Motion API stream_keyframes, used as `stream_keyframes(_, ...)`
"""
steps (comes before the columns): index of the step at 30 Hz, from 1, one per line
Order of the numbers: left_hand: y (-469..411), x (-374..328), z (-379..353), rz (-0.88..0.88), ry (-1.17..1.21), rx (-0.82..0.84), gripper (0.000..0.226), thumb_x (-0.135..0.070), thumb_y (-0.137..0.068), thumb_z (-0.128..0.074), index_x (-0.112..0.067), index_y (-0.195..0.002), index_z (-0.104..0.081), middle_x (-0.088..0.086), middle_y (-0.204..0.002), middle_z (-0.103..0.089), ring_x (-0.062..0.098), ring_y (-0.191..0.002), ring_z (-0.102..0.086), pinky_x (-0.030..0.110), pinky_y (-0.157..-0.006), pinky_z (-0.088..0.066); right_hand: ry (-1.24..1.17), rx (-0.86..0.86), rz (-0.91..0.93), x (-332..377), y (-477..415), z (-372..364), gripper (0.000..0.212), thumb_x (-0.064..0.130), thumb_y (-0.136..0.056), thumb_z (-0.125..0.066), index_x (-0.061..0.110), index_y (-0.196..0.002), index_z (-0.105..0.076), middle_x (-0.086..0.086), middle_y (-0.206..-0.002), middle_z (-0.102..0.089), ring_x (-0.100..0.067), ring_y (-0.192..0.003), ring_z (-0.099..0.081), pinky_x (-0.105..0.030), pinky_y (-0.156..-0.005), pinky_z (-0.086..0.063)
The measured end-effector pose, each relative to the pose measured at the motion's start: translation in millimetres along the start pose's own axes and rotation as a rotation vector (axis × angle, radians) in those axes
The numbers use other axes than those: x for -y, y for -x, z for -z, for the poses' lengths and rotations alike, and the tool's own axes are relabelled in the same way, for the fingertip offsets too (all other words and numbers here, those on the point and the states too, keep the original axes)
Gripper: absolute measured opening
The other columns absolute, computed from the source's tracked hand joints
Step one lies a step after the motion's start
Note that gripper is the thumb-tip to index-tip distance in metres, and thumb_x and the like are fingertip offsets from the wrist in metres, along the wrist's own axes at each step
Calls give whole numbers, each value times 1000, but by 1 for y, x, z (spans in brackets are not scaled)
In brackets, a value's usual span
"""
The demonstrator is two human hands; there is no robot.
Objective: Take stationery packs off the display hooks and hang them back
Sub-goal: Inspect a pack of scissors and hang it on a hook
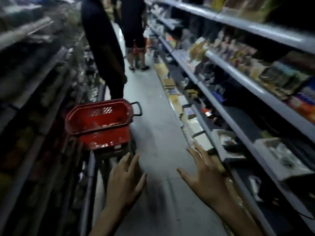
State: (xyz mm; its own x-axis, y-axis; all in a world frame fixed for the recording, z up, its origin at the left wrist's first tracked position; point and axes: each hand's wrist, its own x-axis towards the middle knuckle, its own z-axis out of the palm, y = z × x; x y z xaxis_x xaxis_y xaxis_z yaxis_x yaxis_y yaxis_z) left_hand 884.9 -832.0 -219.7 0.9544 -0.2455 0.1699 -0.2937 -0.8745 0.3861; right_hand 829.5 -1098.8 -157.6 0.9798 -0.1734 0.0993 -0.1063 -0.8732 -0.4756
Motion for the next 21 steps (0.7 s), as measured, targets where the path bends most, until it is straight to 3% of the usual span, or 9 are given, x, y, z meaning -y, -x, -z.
stream_keyframes(4, 5, 88, -10, 170, -85, 65, 78, -62, -86, -49, -24, -154, -42, 14, -148, -53, 34, -135, -54, 48, -104, -51, 72, 255, 43, 22, -35, -88, 73, 61, -87, -63, 27, -150, -46, -2, -153, -47, -23, -143, -43, -43, -113, -42)
stream_keyframes(8, -6, 135, -24, 282, -149, 138, 79, -64, -89, -49, -27, -158, -36, 13, -154, -49, 33, -141, -48, 51, -108, -45, 127, 429, 99, 42, -66, -147, 72, 60, -90, -61, 27, -150, -43, -1, -151, -46, -23, -142, -41, -40, -114, -37)
stream_keyframes(12, -31, 160, -45, 328, -206, 209, 80, -69, -90, -39, -29, -160, -34, 13, -153, -49, 34, -140, -49, 53, -107, -46, 165, 554, 136, 60, -105, -188, 72, 61, -91, -60, 26, -151, -40, -4, -151, -44, -26, -142, -40, -38, -113, -35)
stream_keyframes(15, -67, 173, -63, 374, -219, 245, 81, -68, -92, -47, -29, -161, -31, 14, -155, -47, 34, -143, -46, 55, -108, -45, 188, 662, 166, 61, -156, -215, 79, 65, -90, -57, 25, -154, -35, -7, -154, -40, -29, -143, -39, -41, -114, -36)
stream_keyframes(18, -112, 184, -75, 420, -256, 293, 82, -68, -93, -43, -27, -162, -28, 17, -159, -41, 34, -146, -42, 55, -111, -42, 184, 765, 178, 58, -227, -235, 73, 57, -92, -60, 21, -152, -39, -12, -148, -45, -31, -138, -45, -40, -109, -41)
stream_keyframes(21, -160, 198, -77, 459, -279, 274, 78, -65, -93, -45, -23, -158, -37, 16, -154, -47, 34, -141, -48, 53, -108, -44, 193, 733, 193, 65, -294, -240, 72, 57, -91, -61, 18, -148, -43, -13, -145, -49, -32, -134, -49, -42, -106, -46)
